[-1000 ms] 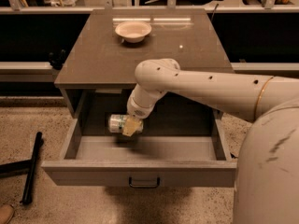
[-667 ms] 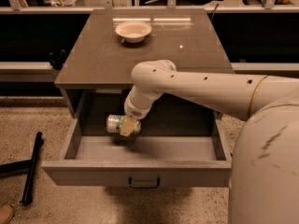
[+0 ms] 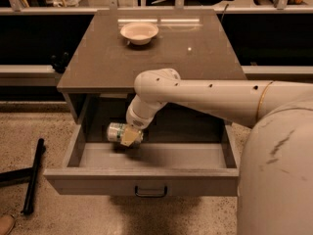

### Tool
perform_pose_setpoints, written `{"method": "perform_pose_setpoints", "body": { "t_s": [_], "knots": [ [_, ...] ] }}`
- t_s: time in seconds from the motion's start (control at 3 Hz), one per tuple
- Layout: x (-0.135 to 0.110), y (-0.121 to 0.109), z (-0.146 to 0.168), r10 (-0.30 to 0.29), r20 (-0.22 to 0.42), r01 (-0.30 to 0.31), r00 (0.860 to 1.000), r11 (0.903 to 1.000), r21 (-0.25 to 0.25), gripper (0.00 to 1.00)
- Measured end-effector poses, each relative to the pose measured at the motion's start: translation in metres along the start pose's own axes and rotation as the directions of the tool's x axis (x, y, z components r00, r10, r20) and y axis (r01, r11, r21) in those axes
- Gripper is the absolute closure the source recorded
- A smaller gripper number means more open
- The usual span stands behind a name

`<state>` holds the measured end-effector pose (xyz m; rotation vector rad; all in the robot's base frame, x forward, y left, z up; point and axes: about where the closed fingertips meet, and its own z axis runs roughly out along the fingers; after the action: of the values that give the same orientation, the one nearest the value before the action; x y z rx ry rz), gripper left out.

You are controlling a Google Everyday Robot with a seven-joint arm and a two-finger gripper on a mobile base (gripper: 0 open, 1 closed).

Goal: Place 7up can into top drawer

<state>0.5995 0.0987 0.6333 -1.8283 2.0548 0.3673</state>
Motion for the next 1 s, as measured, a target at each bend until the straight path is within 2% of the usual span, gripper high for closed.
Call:
{"method": "perform_pose_setpoints", "body": {
  "t_s": [0.67,1.0],
  "knots": [
    [0.0,0.004,0.0,0.019,0.043,-0.019,0.999,0.9997,-0.014,0.13],
    [0.011,0.005,-0.014,0.05,0.033,-0.05,0.998,0.9988,0.003,0.0]
  ]
}}
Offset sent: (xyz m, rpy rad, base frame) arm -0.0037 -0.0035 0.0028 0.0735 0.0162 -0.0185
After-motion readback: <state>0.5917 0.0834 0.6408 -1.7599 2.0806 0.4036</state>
